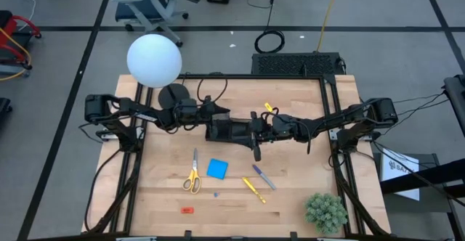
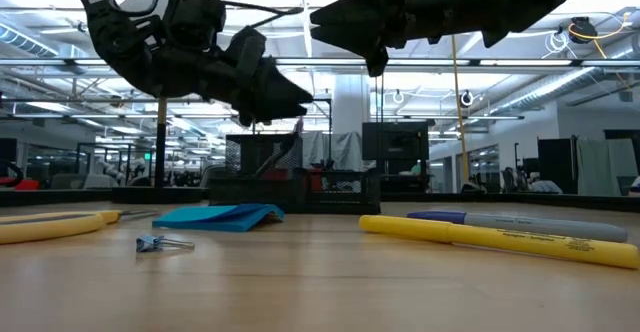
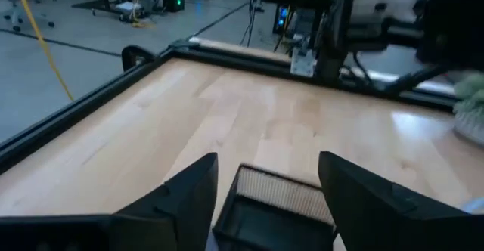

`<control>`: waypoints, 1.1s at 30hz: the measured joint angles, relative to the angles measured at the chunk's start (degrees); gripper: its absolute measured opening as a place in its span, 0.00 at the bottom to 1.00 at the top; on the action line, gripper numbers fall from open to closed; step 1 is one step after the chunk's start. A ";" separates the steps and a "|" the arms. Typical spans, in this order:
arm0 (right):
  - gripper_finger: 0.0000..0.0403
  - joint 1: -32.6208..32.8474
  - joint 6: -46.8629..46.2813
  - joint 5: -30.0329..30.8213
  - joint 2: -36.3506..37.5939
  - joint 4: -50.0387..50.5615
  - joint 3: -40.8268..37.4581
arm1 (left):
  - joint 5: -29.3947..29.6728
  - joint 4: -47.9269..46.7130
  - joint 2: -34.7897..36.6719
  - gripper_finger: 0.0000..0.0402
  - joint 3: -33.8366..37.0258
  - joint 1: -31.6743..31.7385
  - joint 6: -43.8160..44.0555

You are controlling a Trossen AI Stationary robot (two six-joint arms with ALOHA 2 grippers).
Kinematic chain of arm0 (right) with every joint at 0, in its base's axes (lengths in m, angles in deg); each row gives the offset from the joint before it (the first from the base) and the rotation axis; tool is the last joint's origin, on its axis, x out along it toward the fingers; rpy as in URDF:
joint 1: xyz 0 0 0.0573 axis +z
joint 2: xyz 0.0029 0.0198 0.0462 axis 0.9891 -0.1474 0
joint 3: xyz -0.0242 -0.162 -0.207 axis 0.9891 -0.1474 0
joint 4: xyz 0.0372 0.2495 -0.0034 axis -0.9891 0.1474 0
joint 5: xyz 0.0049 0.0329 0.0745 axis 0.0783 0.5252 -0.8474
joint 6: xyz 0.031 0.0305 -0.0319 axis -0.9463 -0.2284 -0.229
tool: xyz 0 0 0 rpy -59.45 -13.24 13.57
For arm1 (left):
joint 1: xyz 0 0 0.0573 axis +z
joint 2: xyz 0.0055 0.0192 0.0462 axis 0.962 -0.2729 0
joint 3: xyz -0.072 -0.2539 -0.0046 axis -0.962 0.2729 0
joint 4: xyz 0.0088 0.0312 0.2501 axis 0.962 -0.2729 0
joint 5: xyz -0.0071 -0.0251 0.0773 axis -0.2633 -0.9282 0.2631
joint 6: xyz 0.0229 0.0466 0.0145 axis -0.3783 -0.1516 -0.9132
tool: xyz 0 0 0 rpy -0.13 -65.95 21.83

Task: Pick and place office supplies into organizer
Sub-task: Put the blue pen into the black mesh desk organizer

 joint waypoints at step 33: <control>0.26 2.21 1.49 -0.28 -0.02 -2.65 0.00 | 3.55 -21.03 26.51 0.61 -0.02 -7.97 -3.29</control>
